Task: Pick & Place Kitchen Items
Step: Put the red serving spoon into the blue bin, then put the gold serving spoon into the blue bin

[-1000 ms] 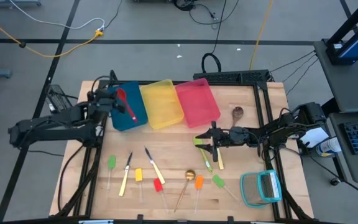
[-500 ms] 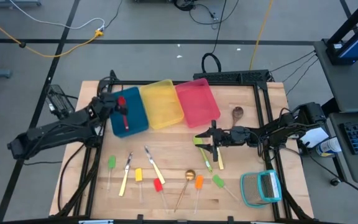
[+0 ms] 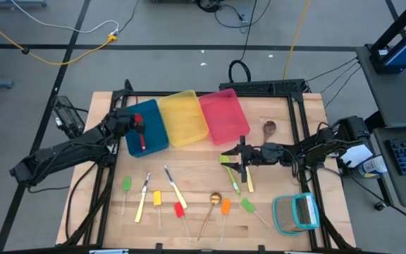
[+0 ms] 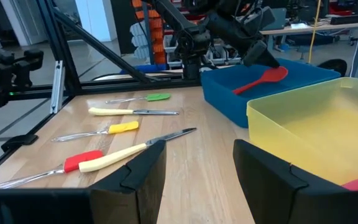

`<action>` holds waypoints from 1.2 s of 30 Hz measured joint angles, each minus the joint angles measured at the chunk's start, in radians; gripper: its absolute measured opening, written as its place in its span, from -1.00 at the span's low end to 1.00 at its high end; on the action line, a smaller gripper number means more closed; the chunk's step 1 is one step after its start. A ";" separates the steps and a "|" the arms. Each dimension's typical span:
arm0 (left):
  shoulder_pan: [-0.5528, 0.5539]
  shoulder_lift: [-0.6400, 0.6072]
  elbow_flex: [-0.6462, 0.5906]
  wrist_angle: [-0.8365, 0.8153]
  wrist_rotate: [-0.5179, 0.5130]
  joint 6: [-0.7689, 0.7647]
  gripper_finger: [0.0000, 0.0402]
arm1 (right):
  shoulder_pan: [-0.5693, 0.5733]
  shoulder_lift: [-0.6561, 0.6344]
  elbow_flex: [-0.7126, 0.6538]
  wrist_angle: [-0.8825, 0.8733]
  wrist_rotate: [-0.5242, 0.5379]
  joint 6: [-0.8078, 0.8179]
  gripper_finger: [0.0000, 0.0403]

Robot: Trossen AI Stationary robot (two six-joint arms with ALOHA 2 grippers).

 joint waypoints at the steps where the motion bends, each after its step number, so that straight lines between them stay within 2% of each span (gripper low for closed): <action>1: 0.003 0.000 0.000 0.000 0.000 0.000 -0.90 | 0.000 0.000 0.000 0.000 0.000 0.000 -0.10; 10: 0.013 0.000 0.000 0.004 0.008 -0.001 -0.65 | 0.000 0.000 0.000 0.000 0.000 0.000 -0.10; 12: 0.013 0.000 0.000 0.033 0.039 0.000 -0.64 | 0.000 0.000 0.000 0.000 0.000 0.000 -0.10; 17: 0.013 0.000 0.000 0.184 0.186 0.018 -0.67 | 0.000 0.000 0.000 0.000 0.000 -0.021 -0.10; 22: -0.015 0.000 0.000 0.398 0.405 0.016 -0.71 | 0.000 0.000 0.000 0.000 0.000 -0.030 -0.10; 24: -0.039 0.000 0.000 0.492 0.503 0.013 -0.72 | 0.000 0.000 0.000 0.000 0.004 -0.030 -0.10; 28: -0.118 0.000 0.000 0.660 0.666 0.004 -0.72 | 0.001 0.000 0.000 -0.002 0.087 -0.030 -0.10; 31: -0.202 0.000 0.000 0.711 0.685 0.007 -0.70 | 0.001 0.000 0.000 -0.014 0.128 0.002 -0.10; 36: -0.352 0.001 0.000 0.717 0.673 0.053 -0.56 | 0.001 0.000 0.000 -0.041 0.127 0.067 -0.10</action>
